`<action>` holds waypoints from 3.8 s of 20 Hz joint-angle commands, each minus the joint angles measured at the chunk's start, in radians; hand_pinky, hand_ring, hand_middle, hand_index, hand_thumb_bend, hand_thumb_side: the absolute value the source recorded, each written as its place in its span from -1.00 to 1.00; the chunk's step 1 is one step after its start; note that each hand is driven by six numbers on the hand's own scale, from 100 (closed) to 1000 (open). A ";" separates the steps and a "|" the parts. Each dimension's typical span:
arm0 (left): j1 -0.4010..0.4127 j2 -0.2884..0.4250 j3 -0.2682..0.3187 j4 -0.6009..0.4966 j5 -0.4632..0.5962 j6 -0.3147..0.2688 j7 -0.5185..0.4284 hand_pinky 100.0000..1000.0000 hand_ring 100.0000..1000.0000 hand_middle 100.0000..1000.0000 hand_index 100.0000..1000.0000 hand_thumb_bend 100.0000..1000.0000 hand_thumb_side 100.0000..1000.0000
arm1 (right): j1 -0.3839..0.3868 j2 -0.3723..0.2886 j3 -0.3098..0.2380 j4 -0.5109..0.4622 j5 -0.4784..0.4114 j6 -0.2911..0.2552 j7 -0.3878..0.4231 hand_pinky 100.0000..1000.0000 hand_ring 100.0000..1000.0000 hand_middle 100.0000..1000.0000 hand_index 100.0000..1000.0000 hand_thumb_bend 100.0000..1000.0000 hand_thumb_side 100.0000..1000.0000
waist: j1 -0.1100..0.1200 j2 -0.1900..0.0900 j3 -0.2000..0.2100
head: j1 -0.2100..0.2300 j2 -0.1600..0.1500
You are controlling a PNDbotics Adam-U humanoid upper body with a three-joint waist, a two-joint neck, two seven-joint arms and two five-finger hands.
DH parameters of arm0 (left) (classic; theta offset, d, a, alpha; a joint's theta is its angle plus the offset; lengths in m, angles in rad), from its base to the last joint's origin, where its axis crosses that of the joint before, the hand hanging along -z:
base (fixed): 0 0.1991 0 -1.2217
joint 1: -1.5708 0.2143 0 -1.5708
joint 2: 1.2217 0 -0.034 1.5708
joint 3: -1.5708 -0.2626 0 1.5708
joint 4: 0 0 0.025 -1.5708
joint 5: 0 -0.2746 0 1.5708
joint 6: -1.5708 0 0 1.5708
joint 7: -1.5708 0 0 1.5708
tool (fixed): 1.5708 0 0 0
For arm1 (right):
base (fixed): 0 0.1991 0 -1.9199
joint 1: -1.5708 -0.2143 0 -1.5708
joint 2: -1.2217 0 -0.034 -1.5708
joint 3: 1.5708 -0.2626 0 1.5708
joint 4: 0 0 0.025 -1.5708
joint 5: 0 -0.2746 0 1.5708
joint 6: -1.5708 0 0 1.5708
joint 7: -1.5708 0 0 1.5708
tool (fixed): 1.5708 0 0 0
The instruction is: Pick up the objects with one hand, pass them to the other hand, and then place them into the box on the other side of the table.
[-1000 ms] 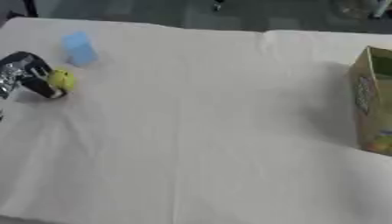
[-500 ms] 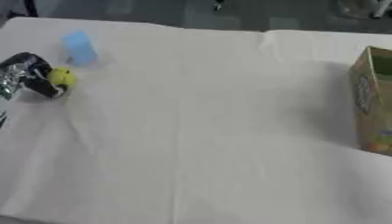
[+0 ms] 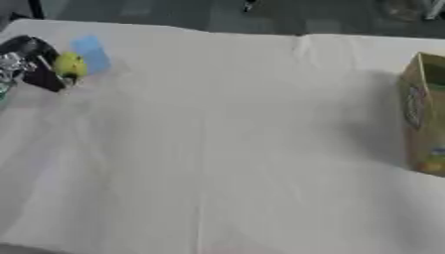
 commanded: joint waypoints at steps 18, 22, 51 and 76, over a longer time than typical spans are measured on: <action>0.090 0.084 -0.014 -0.373 0.290 0.007 0.119 0.24 0.15 0.01 0.07 -0.81 -0.86 | -0.011 -0.028 -0.010 -0.025 -0.002 -0.001 -0.005 0.84 0.70 0.68 0.72 -0.51 -0.64 | -0.011 -0.016 0.009 | -0.018 -0.027; 0.097 0.078 -0.023 -0.404 0.318 0.000 0.128 0.23 0.13 -0.01 0.07 -0.83 -0.83 | -0.012 -0.028 -0.010 -0.026 -0.003 -0.001 -0.006 0.84 0.70 0.68 0.72 -0.51 -0.64 | -0.012 -0.015 0.009 | -0.017 -0.037; 0.078 -0.081 -0.134 -0.473 0.440 -0.130 0.118 0.18 0.06 -0.06 0.07 -0.94 -0.68 | -0.028 -0.014 -0.001 -0.040 -0.012 0.004 0.005 0.84 0.70 0.68 0.72 -0.52 -0.64 | -0.011 -0.016 -0.004 | -0.095 -0.038; 0.061 -0.193 -0.191 -0.417 0.282 -0.321 0.151 0.17 0.05 -0.08 0.03 -0.92 -0.81 | -0.453 -0.121 0.402 -0.135 0.088 -0.018 0.445 0.74 0.63 0.64 0.68 -0.38 -0.62 | -0.026 -0.032 0.010 | -0.106 -0.015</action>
